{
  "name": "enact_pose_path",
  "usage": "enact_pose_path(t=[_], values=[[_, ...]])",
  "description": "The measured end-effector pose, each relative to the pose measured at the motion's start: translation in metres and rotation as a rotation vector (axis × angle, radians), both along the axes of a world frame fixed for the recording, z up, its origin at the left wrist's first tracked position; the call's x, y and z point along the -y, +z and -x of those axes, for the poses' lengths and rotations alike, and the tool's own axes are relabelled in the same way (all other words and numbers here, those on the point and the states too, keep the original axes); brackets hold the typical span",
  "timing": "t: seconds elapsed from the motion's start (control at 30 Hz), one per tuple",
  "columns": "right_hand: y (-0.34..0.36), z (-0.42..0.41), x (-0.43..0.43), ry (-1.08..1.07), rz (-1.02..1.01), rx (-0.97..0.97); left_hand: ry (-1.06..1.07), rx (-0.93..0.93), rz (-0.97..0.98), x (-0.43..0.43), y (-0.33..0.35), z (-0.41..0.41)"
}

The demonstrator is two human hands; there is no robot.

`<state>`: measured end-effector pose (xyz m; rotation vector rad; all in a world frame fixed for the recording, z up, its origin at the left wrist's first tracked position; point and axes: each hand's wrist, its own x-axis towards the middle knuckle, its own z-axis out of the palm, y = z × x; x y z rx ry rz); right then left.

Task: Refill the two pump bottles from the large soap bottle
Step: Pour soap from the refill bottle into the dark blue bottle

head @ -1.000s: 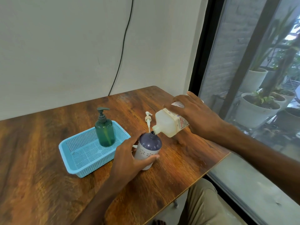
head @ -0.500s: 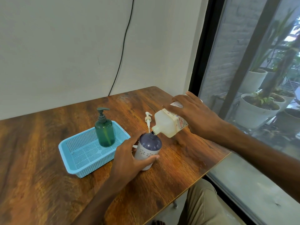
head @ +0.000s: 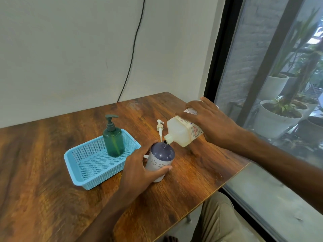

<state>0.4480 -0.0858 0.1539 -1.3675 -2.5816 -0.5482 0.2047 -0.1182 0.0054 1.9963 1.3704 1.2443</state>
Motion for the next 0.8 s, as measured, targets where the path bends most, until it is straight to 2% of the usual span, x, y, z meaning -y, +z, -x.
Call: enact_pose_path(t=[0.8], values=[[0.0087, 0.0064, 0.0032, 0.010, -0.072, 0.079, 0.018, -0.018, 0.003, -0.0004, 0.0017, -0.0023]])
